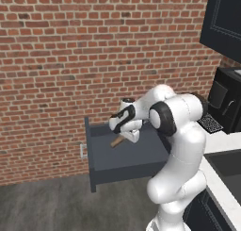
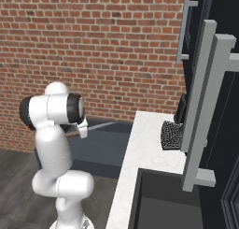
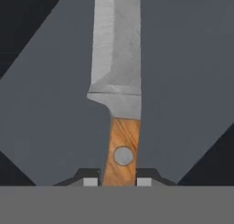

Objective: Pick up the knife from the drawer and place it on the cutting board. Then place the meat from the plate to the cutting board.

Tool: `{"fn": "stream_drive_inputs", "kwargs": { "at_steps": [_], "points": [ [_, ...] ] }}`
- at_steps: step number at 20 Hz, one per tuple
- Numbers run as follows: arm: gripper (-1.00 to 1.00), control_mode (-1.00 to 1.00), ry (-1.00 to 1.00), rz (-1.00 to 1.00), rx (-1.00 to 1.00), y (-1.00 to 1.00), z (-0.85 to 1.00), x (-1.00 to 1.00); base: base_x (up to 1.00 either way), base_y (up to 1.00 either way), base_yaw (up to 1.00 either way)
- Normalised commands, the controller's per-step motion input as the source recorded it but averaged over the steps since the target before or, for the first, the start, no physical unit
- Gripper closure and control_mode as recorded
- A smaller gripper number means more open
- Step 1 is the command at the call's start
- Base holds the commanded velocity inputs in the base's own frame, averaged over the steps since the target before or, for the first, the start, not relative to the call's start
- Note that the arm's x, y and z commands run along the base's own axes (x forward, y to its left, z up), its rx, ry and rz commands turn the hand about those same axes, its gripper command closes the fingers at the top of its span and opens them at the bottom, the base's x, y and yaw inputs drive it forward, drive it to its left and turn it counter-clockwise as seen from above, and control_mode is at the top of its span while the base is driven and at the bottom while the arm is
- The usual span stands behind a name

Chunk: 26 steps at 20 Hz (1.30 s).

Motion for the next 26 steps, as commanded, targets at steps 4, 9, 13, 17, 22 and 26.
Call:
{"fn": "stream_drive_inputs", "kwargs": {
  "at_steps": [4,9,13,17,22,26],
  "points": [
    [1.0,-1.0,-0.02,-0.04,0.0,-0.02,1.0,-0.73,0.0,0.0,0.0],
    [1.0,-1.0,0.0,-0.15,0.0,-0.13,1.0,-0.72,0.0,0.0,0.0],
    [1.0,-1.0,0.0,-0.13,0.0,-0.13,1.0,-0.76,0.0,0.0,0.0],
    [1.0,-1.0,-0.01,-0.07,-0.06,-0.11,1.0,-0.82,0.0,0.0,0.0],
    [1.0,-1.0,-0.25,-0.01,-0.13,0.0,0.67,-0.79,0.0,0.0,0.0],
    [1.0,-1.0,-0.14,0.0,-0.1,0.03,0.11,-0.33,0.0,0.0,0.0]
  ]
}}
